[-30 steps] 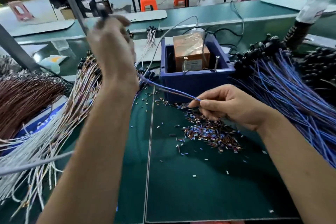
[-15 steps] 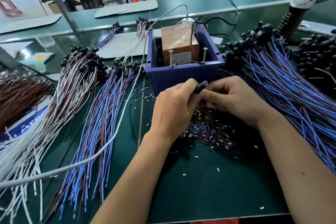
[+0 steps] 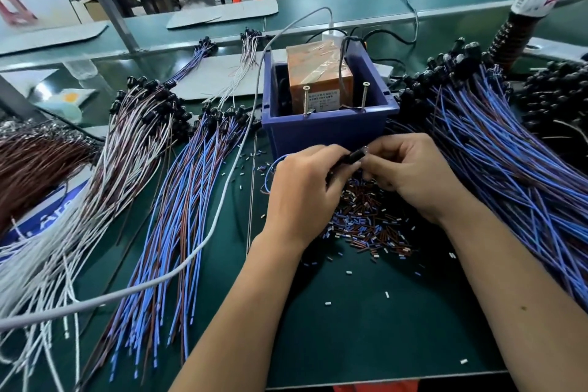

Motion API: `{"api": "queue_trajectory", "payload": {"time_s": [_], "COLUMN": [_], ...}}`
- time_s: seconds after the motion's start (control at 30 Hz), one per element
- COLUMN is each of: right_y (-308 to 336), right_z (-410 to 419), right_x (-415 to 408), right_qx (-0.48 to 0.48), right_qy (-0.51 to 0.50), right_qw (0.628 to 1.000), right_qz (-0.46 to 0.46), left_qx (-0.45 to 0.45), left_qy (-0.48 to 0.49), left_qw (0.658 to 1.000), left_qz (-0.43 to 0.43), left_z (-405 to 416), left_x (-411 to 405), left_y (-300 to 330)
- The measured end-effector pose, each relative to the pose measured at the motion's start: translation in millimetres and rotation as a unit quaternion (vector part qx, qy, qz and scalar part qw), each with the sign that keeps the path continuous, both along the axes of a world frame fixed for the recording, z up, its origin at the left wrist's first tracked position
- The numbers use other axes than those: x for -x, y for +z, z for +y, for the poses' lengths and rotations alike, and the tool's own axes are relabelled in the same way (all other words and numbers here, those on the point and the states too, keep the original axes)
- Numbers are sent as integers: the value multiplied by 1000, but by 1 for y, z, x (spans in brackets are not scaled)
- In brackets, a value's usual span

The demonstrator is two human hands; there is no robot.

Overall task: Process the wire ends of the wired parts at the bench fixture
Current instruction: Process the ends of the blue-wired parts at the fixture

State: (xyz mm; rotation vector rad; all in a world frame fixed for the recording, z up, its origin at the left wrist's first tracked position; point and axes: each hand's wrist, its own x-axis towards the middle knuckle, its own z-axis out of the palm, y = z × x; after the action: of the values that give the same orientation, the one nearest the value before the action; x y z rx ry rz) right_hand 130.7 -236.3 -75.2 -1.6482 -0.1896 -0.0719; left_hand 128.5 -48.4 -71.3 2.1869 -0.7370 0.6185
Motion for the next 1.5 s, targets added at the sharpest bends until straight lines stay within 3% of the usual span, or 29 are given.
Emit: {"api": "queue_trajectory", "payload": {"time_s": [0.17, 0.47, 0.6, 0.77, 0.83, 0.93, 1.13, 1.23, 1.33, 1.5], "right_y": [3, 6, 6, 8, 8, 4, 5, 7, 10, 9], "right_z": [-3, -4, -8, -22, -28, -10, 30, 30, 27, 27], "right_x": [-1, 0, -1, -7, -6, -1, 7, 6, 6, 8], "right_qx": [-18, -20, -13, -140, -128, -65, -74, -123, -188, -117], "right_qy": [-83, -71, -79, -156, -179, -141, -55, -66, -62, -139], "right_qw": [996, 997, 996, 977, 974, 987, 992, 988, 978, 974], "right_qz": [24, 9, -32, -32, -45, -50, -84, -68, -68, -136], "left_qx": [64, 125, 123, 181, 242, 285, 271, 254, 247, 313], "left_qy": [57, 63, 59, 115, 146, 151, 69, 60, 112, 200], "left_qw": [996, 985, 986, 974, 957, 944, 956, 964, 962, 926], "left_qz": [11, 98, 97, 69, 68, 69, 86, 58, -30, -73], "left_z": [1, 1, -8, -5, 0, -5, -16, -17, -15, -11], "left_x": [-2, -4, -1, -1, -2, 1, 6, 9, 10, 6], "left_y": [-4, -5, -4, 0, 2, 4, 0, 1, 4, 6]}}
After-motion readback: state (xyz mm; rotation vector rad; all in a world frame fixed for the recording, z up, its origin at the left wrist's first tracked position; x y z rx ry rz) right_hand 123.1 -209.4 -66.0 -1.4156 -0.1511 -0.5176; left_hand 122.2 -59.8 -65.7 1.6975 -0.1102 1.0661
